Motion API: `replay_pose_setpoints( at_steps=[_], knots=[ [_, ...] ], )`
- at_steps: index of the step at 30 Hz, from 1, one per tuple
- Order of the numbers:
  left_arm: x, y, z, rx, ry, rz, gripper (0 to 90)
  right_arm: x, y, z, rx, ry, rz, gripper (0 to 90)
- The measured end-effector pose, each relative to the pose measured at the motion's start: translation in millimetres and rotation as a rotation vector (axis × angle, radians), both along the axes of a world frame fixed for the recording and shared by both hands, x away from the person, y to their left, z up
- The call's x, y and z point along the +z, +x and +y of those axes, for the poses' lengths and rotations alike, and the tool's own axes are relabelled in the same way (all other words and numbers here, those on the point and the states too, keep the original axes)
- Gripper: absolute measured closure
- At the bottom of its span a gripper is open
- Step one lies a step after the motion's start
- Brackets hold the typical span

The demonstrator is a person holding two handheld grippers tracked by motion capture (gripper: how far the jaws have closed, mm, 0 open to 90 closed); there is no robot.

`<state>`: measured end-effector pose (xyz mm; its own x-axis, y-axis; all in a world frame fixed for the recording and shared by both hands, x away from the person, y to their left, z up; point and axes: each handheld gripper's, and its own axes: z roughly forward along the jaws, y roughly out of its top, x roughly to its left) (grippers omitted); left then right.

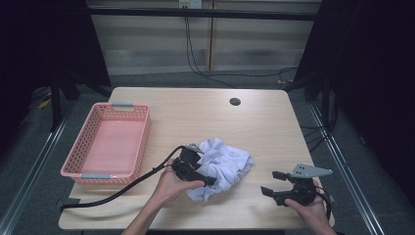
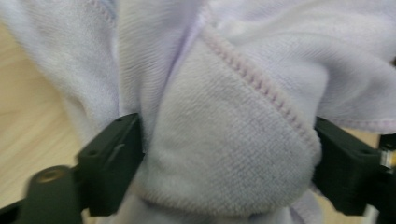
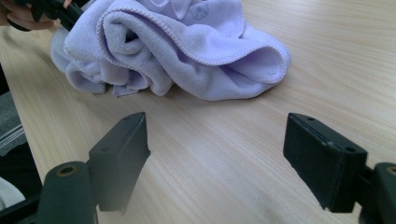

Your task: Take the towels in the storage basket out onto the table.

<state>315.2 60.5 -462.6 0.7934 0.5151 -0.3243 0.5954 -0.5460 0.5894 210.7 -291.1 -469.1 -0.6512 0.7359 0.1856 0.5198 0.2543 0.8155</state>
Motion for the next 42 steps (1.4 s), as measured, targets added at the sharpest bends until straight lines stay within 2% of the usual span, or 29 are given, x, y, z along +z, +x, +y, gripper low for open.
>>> replay_pose_setpoints(
  at_steps=[1,3,4,6,9,11,13,14,15,16,17,18,20,22,23,24,26,28,29,31,33,34,35,36,37,38,40,41,42],
  knots=[
    [0.7,-0.9,4.5,-0.010,-0.016,-0.003,16.2,0.0,-0.1,0.2,0.001,0.000,0.001,21.8],
    [2.1,-3.0,13.0,0.021,-0.048,-0.004,15.6,-0.2,0.3,0.6,0.004,0.003,-0.001,21.7],
    [2.5,-4.4,17.8,0.020,-0.067,0.003,15.6,-0.3,0.6,0.9,0.003,0.004,0.004,21.5],
    [5.0,-8.4,23.9,0.034,-0.073,-0.018,15.7,0.2,0.8,2.0,0.006,0.012,0.007,21.5],
    [11.3,-15.3,33.3,0.034,-0.084,-0.016,15.7,3.6,1.3,5.5,0.015,0.021,-0.005,21.4],
    [17.6,-21.6,38.7,0.031,-0.062,-0.035,15.7,8.1,2.0,9.0,0.017,0.027,-0.013,21.4],
    [25.0,-29.0,44.2,0.028,-0.063,-0.056,15.8,13.1,4.0,13.9,0.026,0.032,-0.028,21.6],
    [29.1,-33.0,46.8,0.033,-0.062,-0.052,15.7,15.8,5.3,16.9,0.030,0.034,-0.028,22.3],
    [32.5,-38.2,49.1,0.026,-0.077,-0.044,15.7,18.3,7.1,20.3,0.036,0.034,-0.030,26.1],
    [36.4,-44.1,51.6,0.010,-0.075,-0.058,15.8,20.6,9.0,23.9,0.047,0.034,-0.034,30.1],
    [39.8,-50.8,53.7,0.014,-0.067,-0.094,17.4,22.8,11.1,28.1,0.055,0.030,-0.034,30.7],
    [42.4,-57.1,56.6,0.013,-0.080,-0.106,18.8,24.9,13.8,32.8,0.064,0.028,-0.039,32.0],
    [43.8,-63.7,60.0,0.012,-0.101,-0.113,26.6,28.5,22.0,44.0,0.096,0.033,-0.033,44.3],
    [43.0,-70.2,58.7,0.029,-0.105,-0.132,29.7,29.9,29.5,53.4,0.113,0.037,-0.027,47.3],
    [42.6,-73.2,57.7,0.021,-0.106,-0.156,34.4,30.4,34.1,58.6,0.128,0.040,-0.021,50.5],
    [40.9,-74.2,56.4,0.008,-0.118,-0.157,41.0,30.9,38.3,64.1,0.138,0.033,-0.021,52.0],
    [35.8,-71.2,52.9,0.018,-0.137,-0.173,48.3,31.3,48.2,78.6,0.174,0.060,-0.010,53.6],
    [29.7,-60.1,46.5,0.012,-0.153,-0.150,47.4,30.2,50.7,83.5,0.180,0.054,-0.004,53.7],
    [27.9,-55.1,42.3,0.007,-0.173,-0.161,45.7,27.7,53.2,87.8,0.191,0.053,0.008,53.8],
    [23.3,-44.4,32.3,0.011,-0.168,-0.187,41.5,20.1,57.5,94.3,0.215,0.047,0.037,52.9],
    [14.5,-34.2,22.0,0.004,-0.184,-0.150,35.3,11.0,60.0,98.8,0.226,0.034,0.067,55.6],
    [9.9,-31.9,16.2,0.022,-0.151,-0.146,37.2,8.3,60.3,99.8,0.232,0.036,0.076,58.9],
    [5.9,-32.1,12.0,0.035,-0.142,-0.148,41.2,5.7,59.9,101.1,0.234,0.036,0.083,62.7],
    [3.1,-33.1,9.1,0.014,-0.134,-0.151,42.8,4.4,58.7,102.3,0.238,0.021,0.086,65.2],
    [2.6,-36.4,7.1,0.016,-0.092,-0.190,50.7,4.0,57.4,103.3,0.240,-0.004,0.080,69.9],
    [2.7,-37.1,7.6,0.009,-0.083,-0.201,61.5,3.8,56.1,103.2,0.238,-0.017,0.082,74.3],
    [3.7,-32.8,17.3,0.027,-0.163,-0.176,74.4,4.6,56.0,99.1,0.225,0.009,0.089,77.0],
    [4.2,-29.6,22.5,0.036,-0.196,-0.149,78.6,5.8,57.0,96.1,0.219,0.022,0.085,78.0],
    [6.3,-28.6,28.7,0.045,-0.225,-0.161,80.3,7.6,57.6,93.0,0.201,0.031,0.079,78.3]
  ],
)
